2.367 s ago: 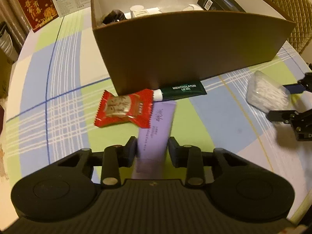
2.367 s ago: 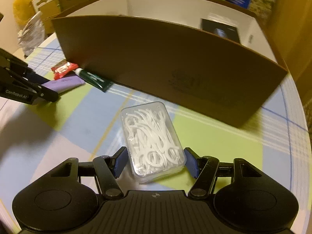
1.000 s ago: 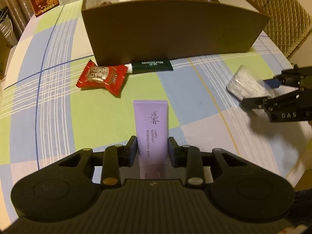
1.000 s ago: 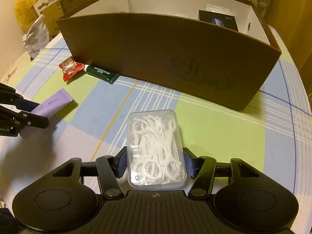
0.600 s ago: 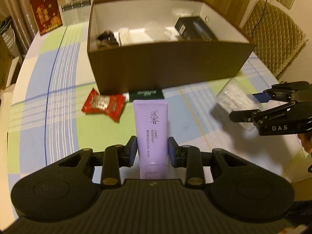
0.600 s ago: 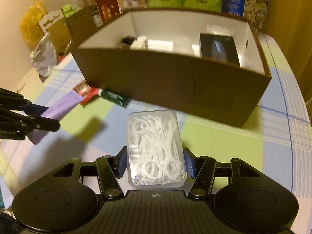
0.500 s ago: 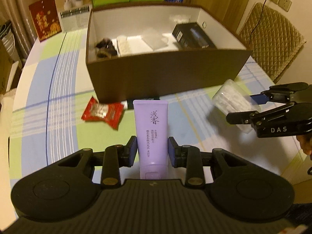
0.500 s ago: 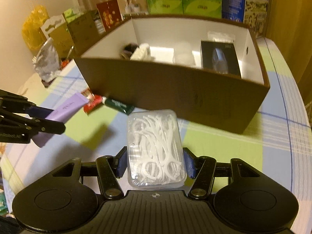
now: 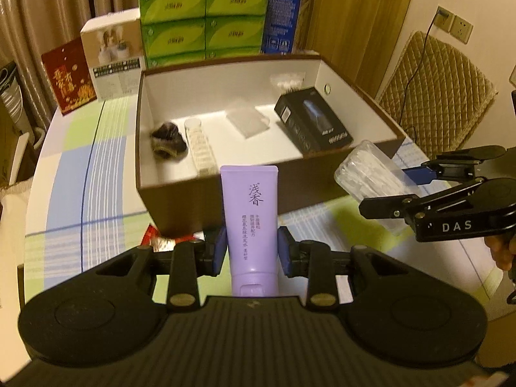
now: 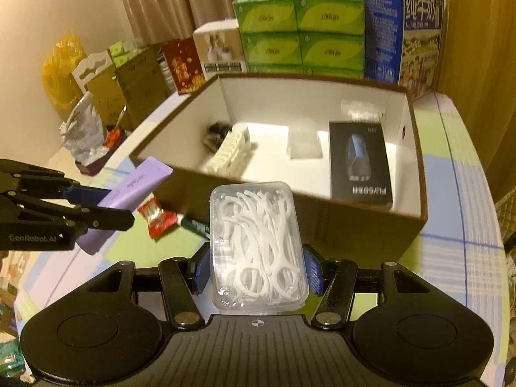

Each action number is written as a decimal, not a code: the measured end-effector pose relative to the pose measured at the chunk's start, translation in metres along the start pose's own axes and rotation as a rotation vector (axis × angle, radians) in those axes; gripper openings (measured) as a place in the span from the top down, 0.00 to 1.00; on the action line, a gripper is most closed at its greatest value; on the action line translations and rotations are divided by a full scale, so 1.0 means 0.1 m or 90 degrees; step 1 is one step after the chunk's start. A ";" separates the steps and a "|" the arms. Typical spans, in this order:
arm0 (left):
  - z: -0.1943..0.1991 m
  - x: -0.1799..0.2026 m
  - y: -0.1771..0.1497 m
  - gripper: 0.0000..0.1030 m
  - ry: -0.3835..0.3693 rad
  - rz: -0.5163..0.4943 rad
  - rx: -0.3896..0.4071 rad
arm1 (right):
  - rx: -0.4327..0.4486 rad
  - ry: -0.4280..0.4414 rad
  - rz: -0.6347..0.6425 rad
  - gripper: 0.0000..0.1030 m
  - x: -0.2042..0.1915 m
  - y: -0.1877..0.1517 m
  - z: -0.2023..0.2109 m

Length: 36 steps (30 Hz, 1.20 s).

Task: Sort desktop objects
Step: 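Lift the purple tube and floss container and carry both over the brown box, then lower the tube and floss container into the box and open both tools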

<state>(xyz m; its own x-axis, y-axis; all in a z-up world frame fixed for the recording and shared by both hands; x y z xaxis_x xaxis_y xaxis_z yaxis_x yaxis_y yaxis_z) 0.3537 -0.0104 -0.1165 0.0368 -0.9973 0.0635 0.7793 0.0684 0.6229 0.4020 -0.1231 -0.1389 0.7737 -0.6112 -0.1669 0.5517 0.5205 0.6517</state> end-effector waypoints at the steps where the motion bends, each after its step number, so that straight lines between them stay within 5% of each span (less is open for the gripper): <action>1: 0.00 0.00 0.03 0.73 0.000 -0.001 0.004 | 0.004 0.001 0.001 0.47 0.01 0.04 0.01; 21: -0.35 0.06 0.96 0.73 -0.007 -0.004 0.052 | 0.044 -0.020 -0.014 0.47 0.36 0.91 -0.28; 36: -0.97 0.01 1.14 0.73 -0.008 0.025 0.005 | -0.015 -0.035 -0.066 0.47 0.64 0.95 -0.78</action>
<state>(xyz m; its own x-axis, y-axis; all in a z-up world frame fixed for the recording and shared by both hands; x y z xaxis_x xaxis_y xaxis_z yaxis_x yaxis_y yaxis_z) 0.5033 -0.0060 -0.1212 0.0590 -0.9934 0.0983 0.7724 0.1079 0.6260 0.5281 -0.0665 -0.1454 0.6942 -0.6940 -0.1912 0.6353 0.4658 0.6159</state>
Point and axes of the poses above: each gripper's, at about its wrist camera, not at the fingertips, and z roughly against the way its jaws point, x to its right, y to its top, the point moved 10 cm from there along -z, roughly the way its jaws point, and after that the axes turned 1 degree about z, right-handed, at the moved point
